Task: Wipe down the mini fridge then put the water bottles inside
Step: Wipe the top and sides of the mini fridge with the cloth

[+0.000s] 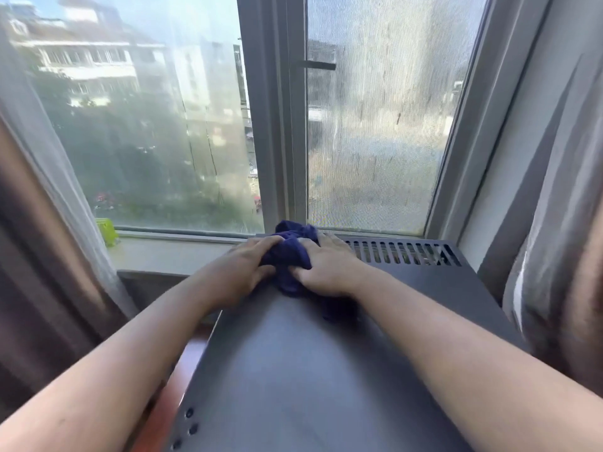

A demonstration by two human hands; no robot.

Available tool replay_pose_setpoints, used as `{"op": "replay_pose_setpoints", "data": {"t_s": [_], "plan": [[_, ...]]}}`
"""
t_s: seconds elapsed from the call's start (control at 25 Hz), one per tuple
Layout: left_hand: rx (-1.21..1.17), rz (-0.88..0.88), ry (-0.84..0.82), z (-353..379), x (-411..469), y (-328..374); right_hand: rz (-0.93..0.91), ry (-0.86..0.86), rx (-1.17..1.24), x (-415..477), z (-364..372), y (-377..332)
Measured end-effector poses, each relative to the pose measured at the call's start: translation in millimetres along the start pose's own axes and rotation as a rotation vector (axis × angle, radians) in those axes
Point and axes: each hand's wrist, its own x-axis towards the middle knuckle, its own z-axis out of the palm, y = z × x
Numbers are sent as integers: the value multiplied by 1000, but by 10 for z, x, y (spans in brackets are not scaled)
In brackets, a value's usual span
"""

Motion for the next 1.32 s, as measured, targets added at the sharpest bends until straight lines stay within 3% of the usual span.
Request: {"op": "replay_pose_setpoints", "data": {"t_s": [0.16, 0.36, 0.84, 1.32], "plan": [[0, -37, 14, -31, -38, -177, 5, 16, 41, 79, 50, -194], [25, -3, -22, 66, 205, 76, 28, 34, 119, -41, -74, 102], [96, 270, -165, 835, 960, 1889, 258, 85, 174, -1040, -542, 1826], [88, 419, -80, 1000, -256, 2391, 169, 230, 392, -2546, -86, 1866]]}}
